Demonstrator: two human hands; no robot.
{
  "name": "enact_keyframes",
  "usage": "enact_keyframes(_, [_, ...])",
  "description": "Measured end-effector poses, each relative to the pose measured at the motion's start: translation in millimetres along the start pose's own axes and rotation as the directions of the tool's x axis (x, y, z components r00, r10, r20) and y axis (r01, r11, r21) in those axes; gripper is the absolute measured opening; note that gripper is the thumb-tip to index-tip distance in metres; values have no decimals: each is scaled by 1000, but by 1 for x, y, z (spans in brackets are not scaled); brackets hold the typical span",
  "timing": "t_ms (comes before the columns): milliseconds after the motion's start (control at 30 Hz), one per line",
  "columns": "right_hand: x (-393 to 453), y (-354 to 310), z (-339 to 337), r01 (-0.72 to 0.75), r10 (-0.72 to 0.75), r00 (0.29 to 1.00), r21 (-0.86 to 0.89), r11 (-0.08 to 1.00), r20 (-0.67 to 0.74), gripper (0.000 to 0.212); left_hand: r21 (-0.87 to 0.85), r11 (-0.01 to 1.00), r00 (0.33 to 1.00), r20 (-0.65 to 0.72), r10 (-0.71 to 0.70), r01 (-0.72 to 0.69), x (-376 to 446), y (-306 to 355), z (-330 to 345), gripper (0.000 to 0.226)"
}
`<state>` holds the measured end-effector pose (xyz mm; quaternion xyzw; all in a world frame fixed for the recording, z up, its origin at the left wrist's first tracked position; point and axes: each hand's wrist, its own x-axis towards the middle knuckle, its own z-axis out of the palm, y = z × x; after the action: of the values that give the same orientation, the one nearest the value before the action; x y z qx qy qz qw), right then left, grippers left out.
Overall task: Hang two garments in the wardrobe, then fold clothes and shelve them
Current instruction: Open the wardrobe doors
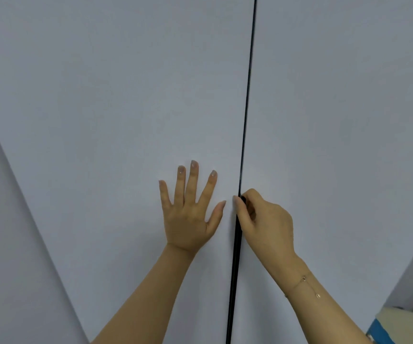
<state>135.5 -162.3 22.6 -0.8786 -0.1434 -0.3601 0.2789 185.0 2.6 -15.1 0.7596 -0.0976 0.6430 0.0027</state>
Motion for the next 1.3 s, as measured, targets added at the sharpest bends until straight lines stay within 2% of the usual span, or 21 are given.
enact_keyframes(233, [-17,-19,-14,-85,85,996,-37,996,10,29,-83,996,998,64,-10,15,2,-4,-8,66])
enact_keyframes(367, [-39,-30,-33,-115,114,993,-79,990,-23,29,-73,997,982,189,27,-13,0,-11,-16,65])
enact_keyframes(500, [-71,-40,-58,-142,139,990,-71,987,-37,30,-73,995,937,337,89,-68,-1,-24,-32,61])
enact_keyframes(567, [-89,-41,-76,-148,145,988,-43,988,-50,30,-125,992,911,408,66,-16,3,-19,-49,56])
enact_keyframes(633, [-106,-42,-95,-140,139,989,-21,990,-54,29,-247,961,878,479,7,127,4,-6,-73,52])
enact_keyframes(667, [-113,-42,-103,-136,136,989,-9,991,-52,28,-345,911,858,514,-18,226,3,3,-87,49])
enact_keyframes(733, [-127,-39,-119,-121,121,991,11,993,-49,27,-519,747,803,595,-31,414,-2,22,-117,44])
enact_keyframes(833, [-144,-33,-142,-77,79,996,45,996,-51,23,-668,506,758,651,42,546,-7,63,-165,36])
enact_keyframes(867, [-149,-30,-150,-61,64,997,61,996,-50,21,-683,457,743,666,69,570,-7,78,-180,34])
enact_keyframes(1000, [-173,-11,-189,-6,8,1000,100,995,-27,20,-655,369,666,736,118,659,-15,142,-225,33])
enact_keyframes(1100, [-191,9,-225,27,-26,1000,145,989,-12,25,-576,190,571,816,89,795,-16,188,-253,29])
enact_keyframes(1167, [-203,25,-251,34,-33,999,190,981,-6,23,-557,89,551,830,86,826,-16,220,-269,35])
enact_keyframes(1233, [-215,43,-277,21,-21,1000,235,972,0,20,-531,39,527,846,84,847,-17,250,-283,43])
enact_keyframes(1300, [-226,62,-302,13,-13,1000,241,970,0,20,-511,26,506,856,107,859,-17,280,-294,39])
